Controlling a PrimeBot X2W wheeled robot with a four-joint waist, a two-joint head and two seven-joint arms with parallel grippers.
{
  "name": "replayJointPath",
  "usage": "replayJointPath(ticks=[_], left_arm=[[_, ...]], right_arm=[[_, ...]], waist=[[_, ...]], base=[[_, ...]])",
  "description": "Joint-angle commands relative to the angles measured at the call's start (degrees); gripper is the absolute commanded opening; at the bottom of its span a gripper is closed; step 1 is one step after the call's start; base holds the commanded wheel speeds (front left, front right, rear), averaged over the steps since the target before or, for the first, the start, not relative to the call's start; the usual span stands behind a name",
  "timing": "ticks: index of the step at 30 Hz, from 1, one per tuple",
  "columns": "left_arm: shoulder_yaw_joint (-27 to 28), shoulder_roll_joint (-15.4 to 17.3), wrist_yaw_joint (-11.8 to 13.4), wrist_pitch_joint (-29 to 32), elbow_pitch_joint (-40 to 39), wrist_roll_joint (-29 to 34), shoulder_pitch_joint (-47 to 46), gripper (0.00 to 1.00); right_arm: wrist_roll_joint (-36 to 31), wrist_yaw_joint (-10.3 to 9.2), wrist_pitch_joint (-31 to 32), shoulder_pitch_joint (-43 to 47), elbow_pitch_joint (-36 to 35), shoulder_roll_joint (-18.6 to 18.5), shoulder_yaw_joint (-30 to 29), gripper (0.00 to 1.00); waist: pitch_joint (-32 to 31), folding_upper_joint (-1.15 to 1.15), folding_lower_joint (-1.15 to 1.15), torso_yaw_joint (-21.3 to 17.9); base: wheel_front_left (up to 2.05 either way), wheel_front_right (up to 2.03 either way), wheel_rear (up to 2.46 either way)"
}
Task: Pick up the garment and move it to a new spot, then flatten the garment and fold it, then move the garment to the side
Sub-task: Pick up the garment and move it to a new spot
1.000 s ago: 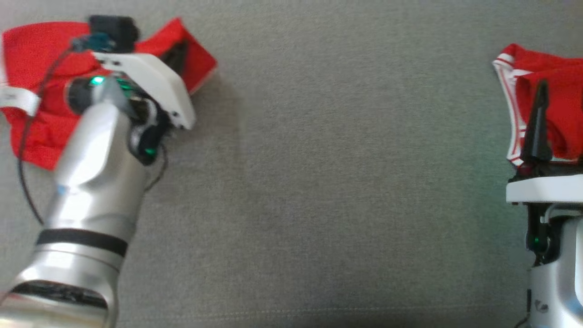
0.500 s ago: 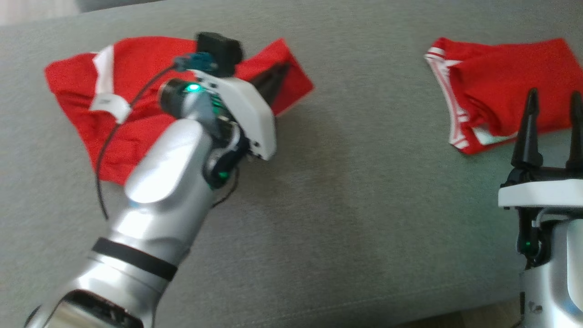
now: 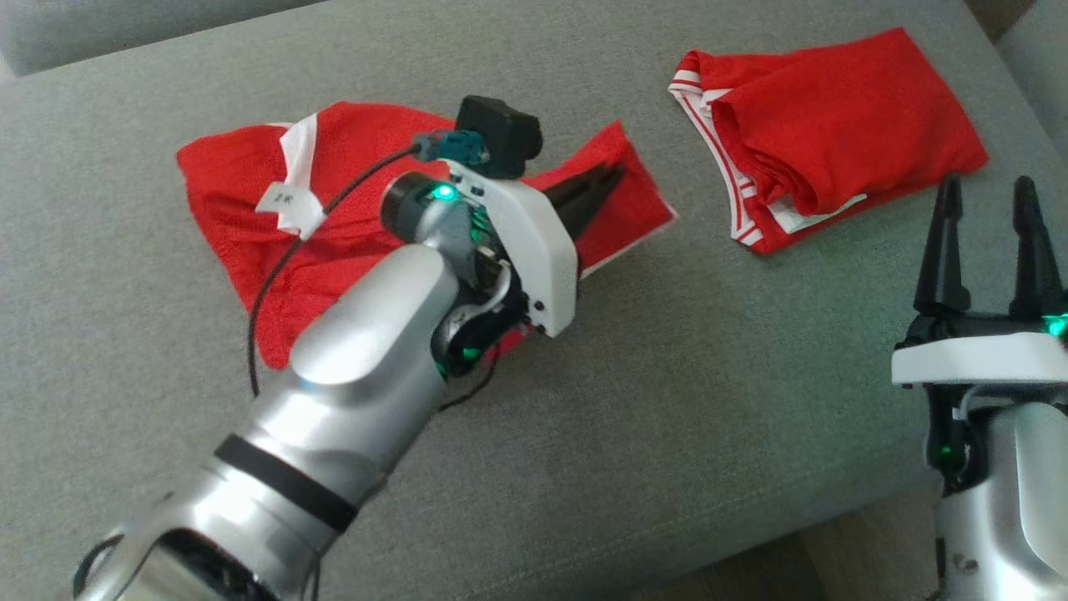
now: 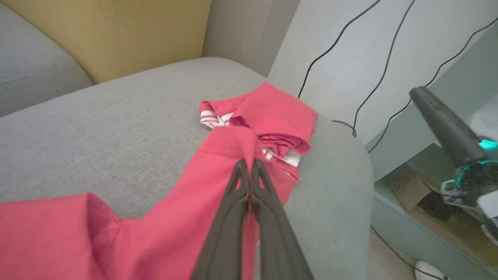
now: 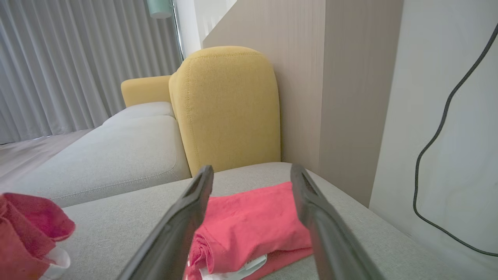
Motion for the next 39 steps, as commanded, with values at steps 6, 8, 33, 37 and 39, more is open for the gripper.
replayJointPath(ticks=[6, 8, 33, 37, 39], left_arm=[[0.29, 1.58, -0.45, -0.65, 8.51, 1.90, -9.44, 0.00], [-0.23, 1.67, -0.60, -1.39, 11.55, 2.59, -10.87, 0.00], [10.99, 8.41, 0.94, -21.25, 16.65, -3.32, -5.82, 1.00], [15.80, 11.48, 3.30, -21.53, 8.53, -3.57, 2.68, 1.00], [18.87, 12.16, 4.23, -21.54, 3.15, -3.49, 8.40, 1.00]], right_arm=[[1.47, 0.19, -1.49, -2.78, 0.11, -0.18, 3.97, 1.00], [1.66, 0.19, -1.64, -2.99, 0.45, -0.18, 4.67, 1.00], [-2.97, 0.19, -0.15, 1.51, -0.66, -0.18, 2.98, 1.00], [-3.13, 0.19, 0.80, 3.66, -1.63, -0.18, 2.39, 1.00], [-2.97, 0.19, 1.15, 4.69, -2.01, -0.18, 2.23, 1.00]], waist=[[1.06, 0.00, 0.00, -1.34], [1.27, 0.00, 0.00, -1.53], [-5.43, 0.00, 0.00, 13.19], [-7.19, 0.00, 0.00, 16.22], [-7.92, 0.00, 0.00, 17.27]], base=[[0.00, 0.00, 0.00], [0.00, 0.00, 0.00], [0.00, 0.00, 0.00], [0.00, 0.00, 0.00], [0.00, 0.00, 0.00]])
